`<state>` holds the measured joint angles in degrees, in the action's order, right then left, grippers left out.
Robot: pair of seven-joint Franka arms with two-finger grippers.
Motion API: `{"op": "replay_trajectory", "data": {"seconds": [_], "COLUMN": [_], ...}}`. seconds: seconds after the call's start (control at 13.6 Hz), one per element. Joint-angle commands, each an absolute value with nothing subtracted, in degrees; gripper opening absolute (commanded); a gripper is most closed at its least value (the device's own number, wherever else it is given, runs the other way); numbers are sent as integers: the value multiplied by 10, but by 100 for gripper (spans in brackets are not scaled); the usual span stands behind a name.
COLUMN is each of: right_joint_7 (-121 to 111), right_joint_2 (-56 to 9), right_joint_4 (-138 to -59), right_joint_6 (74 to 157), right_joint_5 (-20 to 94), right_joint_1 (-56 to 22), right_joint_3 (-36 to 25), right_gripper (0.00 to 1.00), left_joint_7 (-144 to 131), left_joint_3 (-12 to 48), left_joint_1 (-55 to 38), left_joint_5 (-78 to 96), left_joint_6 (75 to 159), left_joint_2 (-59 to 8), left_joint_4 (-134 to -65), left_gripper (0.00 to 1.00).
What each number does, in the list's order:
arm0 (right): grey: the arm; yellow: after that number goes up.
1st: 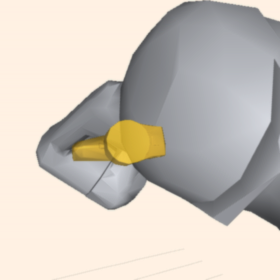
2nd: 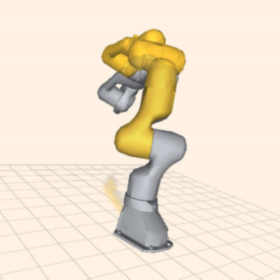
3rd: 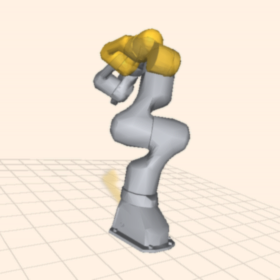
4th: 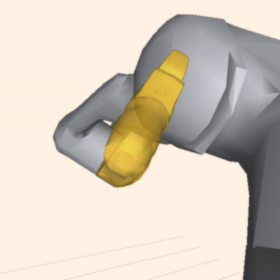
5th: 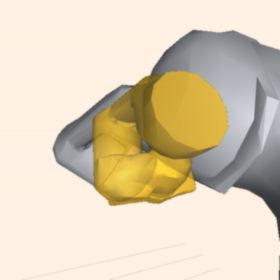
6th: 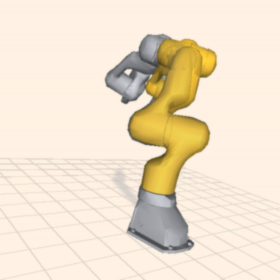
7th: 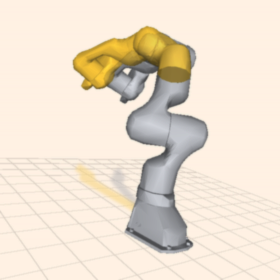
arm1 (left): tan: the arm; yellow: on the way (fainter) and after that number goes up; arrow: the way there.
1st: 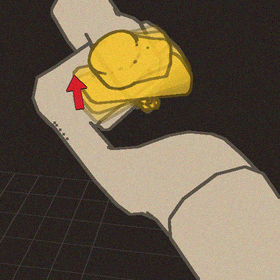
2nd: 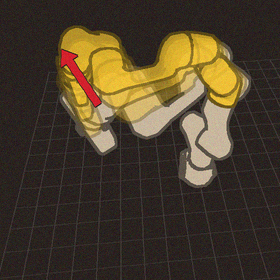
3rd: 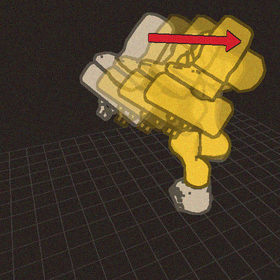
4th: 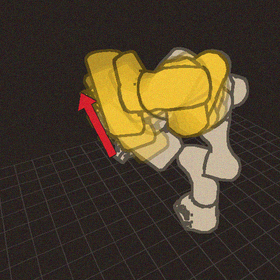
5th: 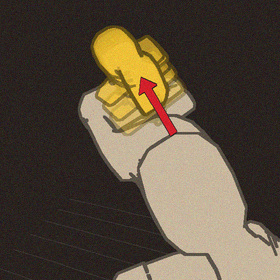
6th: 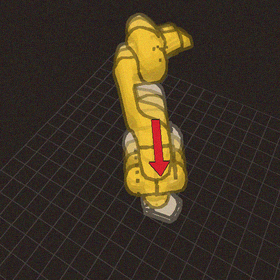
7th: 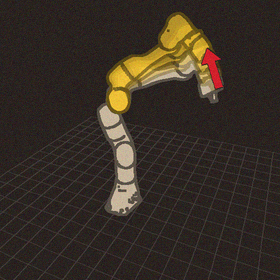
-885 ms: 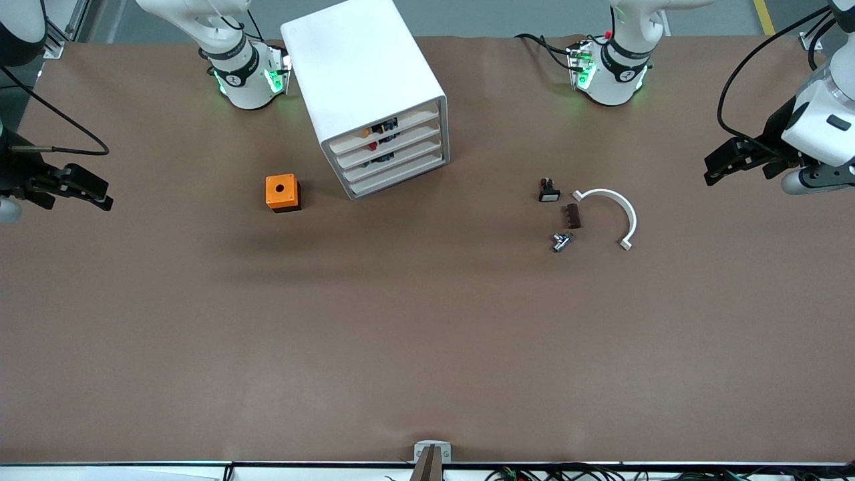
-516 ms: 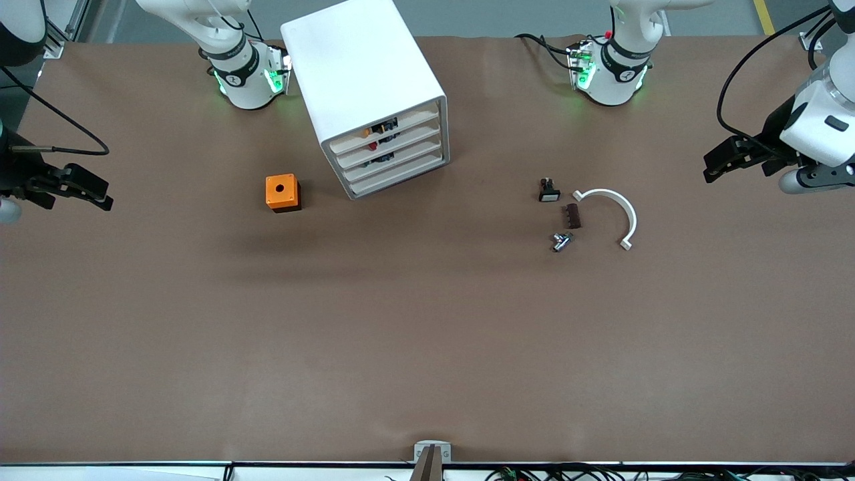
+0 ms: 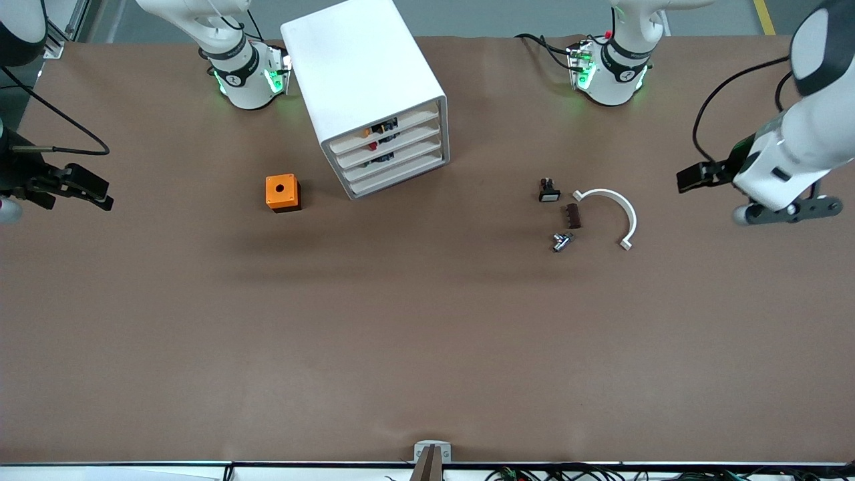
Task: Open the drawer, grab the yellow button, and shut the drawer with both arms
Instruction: 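Move the left gripper toward the white drawer cabinet, then reach the left gripper to the cabinet's drawer handle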
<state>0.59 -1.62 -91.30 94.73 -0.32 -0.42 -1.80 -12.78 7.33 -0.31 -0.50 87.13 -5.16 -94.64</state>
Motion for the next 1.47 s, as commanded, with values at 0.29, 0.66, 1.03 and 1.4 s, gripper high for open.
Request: {"op": "replay_trajectory", "data": {"seconds": [0.29,0.66,1.03,1.4], "right_joint_7": [-26,-26,-30,-32], "right_joint_2": [-11,-11,-11,-13], "right_joint_4": [-918,-923,-922,-918], "right_joint_6": [939,925,908,909], "right_joint_5": [-3,-3,-4,-4], "right_joint_1": [-2,7,11,8], "right_joint_3": [-11,-14,-14,-13], "right_gripper": [100,100,100,100], "left_joint_7": [-399,-631,-877,-1085], "left_joint_3": [80,80,79,80], "left_joint_1": [-86,-140,-187,-227], "left_joint_5": [3,115,163,284], "left_joint_6": [855,857,859,859], "left_joint_2": [-188,-292,-335,-381], "left_joint_4": [-854,-795,-793,-792], "left_gripper": [100,100,100,100]}}
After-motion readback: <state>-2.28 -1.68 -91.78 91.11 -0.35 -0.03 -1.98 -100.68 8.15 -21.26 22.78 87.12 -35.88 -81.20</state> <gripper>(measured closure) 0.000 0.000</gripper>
